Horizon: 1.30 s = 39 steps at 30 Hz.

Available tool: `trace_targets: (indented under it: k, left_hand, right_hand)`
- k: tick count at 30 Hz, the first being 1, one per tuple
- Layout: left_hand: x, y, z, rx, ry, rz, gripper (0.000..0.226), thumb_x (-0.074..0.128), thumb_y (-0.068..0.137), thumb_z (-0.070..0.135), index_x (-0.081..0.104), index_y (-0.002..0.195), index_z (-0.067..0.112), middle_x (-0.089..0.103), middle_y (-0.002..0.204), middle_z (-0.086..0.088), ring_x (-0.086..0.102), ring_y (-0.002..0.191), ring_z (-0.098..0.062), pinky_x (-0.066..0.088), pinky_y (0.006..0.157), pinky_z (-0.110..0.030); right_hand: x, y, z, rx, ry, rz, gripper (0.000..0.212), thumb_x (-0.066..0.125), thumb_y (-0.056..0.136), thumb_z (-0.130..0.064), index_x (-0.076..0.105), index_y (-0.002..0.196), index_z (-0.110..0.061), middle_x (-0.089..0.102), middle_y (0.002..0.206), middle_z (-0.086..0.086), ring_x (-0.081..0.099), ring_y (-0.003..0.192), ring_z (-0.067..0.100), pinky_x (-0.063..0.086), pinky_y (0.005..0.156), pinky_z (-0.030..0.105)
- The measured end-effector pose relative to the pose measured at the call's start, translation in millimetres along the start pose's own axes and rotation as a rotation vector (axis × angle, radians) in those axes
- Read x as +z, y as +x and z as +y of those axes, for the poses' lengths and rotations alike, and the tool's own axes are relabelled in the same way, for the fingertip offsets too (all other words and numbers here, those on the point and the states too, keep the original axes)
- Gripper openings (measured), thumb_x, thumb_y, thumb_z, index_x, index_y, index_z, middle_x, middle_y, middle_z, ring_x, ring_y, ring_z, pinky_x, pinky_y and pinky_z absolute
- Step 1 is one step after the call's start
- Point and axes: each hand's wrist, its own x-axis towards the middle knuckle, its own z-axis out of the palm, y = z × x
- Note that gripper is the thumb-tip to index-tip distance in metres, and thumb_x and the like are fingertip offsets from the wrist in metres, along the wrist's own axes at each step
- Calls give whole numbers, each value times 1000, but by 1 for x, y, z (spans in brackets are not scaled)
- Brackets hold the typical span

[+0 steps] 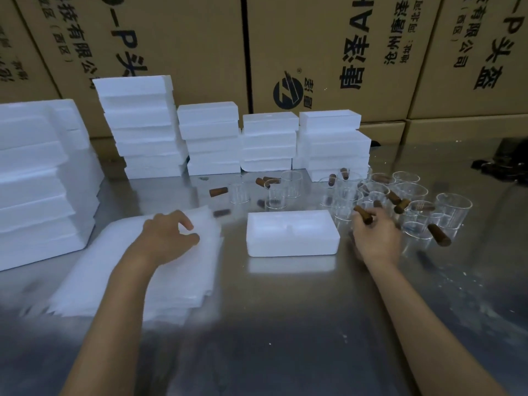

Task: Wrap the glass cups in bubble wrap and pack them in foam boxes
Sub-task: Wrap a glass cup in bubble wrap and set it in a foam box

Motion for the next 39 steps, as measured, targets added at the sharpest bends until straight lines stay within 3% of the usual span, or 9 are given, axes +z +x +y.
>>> trace_targets:
  k: [4,9,14,17,21,24,27,34,39]
  left_hand:
    - [-3,1,-5,2,-98,-20,34,79,79,46,58,87,21,55,91,3,55,84,-17,37,63,-26]
    - [0,1,-3,26,-116,37,23,76,87,21,70,78,0,66,74,-4,57,65,-15,41,56,-24]
    - [-4,-4,10,122,-292,238,22,66,93,15,66,72,20,56,66,16,50,59,-2,34,51,-15]
    - [2,-10,28,194,-413,252,24,63,95,16,66,74,27,62,75,12,52,65,-5,38,57,-15]
    - [19,-15,45,257,-466,191,22,58,98,19,67,80,23,66,86,5,54,71,-6,38,57,-6]
    - [24,-14,49,287,-486,192,22,52,101,16,69,86,18,67,90,5,56,76,-3,38,60,-4]
    - [21,-16,51,278,-517,287,26,48,102,13,65,84,21,62,88,16,54,77,5,36,62,-2]
    - [20,-35,69,397,-717,320,25,50,102,13,68,86,23,68,96,12,58,87,8,38,74,-1]
    - [32,-48,85,606,-620,191,20,62,96,13,76,84,23,67,86,12,58,79,-9,40,70,-13]
  right_hand:
    - [3,3,1,24,-12,39,33,58,98,-37,74,106,-10,73,96,17,65,97,38,36,73,29]
    - [1,2,-1,25,80,76,31,59,97,-33,74,109,-9,73,97,16,64,98,37,45,81,37]
    - [-12,-16,-27,-123,357,105,19,61,96,-31,74,98,-17,69,79,-3,64,79,18,49,75,30]
    - [-17,-41,-57,-129,691,-66,12,64,97,-25,74,91,-23,68,68,-13,62,69,-1,45,67,10]
    - [-14,-72,-81,-91,926,-503,17,59,98,-19,75,97,-11,66,70,-1,43,57,8,34,49,15]
    - [-8,-86,-85,-141,810,-606,15,62,97,-21,76,95,-15,64,66,-1,44,53,5,34,51,13]
    - [-4,-88,-84,-251,631,-536,13,67,93,-24,77,85,-29,60,60,-10,50,56,1,36,55,11]
    - [5,-92,-73,-493,279,-420,22,63,91,-44,75,89,-26,67,75,-13,50,65,9,47,64,35]
    - [7,-91,-77,-316,447,-423,11,70,91,-31,77,83,-28,68,66,-7,55,62,7,44,63,24]
